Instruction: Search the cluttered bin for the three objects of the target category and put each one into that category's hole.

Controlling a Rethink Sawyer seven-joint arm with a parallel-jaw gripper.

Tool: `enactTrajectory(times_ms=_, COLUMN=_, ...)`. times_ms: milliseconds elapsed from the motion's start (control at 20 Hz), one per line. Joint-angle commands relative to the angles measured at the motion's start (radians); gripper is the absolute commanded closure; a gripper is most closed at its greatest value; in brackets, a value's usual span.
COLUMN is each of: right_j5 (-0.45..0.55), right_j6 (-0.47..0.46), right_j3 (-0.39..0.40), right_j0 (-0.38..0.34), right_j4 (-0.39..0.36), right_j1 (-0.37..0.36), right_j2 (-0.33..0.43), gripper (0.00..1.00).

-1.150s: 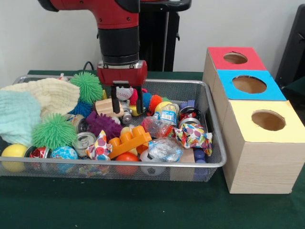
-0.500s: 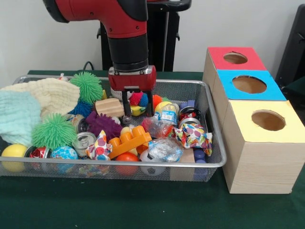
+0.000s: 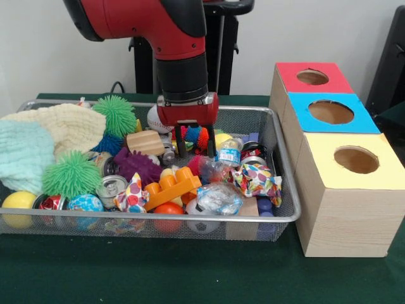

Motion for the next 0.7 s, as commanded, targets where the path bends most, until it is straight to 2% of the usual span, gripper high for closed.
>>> enactTrajectory(times_ms=50, right_j5=-0.067, right_j6=0.039, right_j3=-0.07, right_j0=0.007, right_j4=-0.051, right_j1=0.094, right_j2=0.078, gripper=0.0)
enactTrajectory(times_ms=350, right_j5=-0.087, right_j6=0.053, right_j3=-0.095, right_j0=0.025, right_j4=-0.035, right_j1=0.122, right_j2=0.083, gripper=0.0)
enactTrajectory(times_ms=700, right_j5=-0.111, right_j6=0.028, right_j3=-0.198, right_j0=0.033, right_j4=-0.044, right_j1=0.219, right_j2=0.08, gripper=0.0)
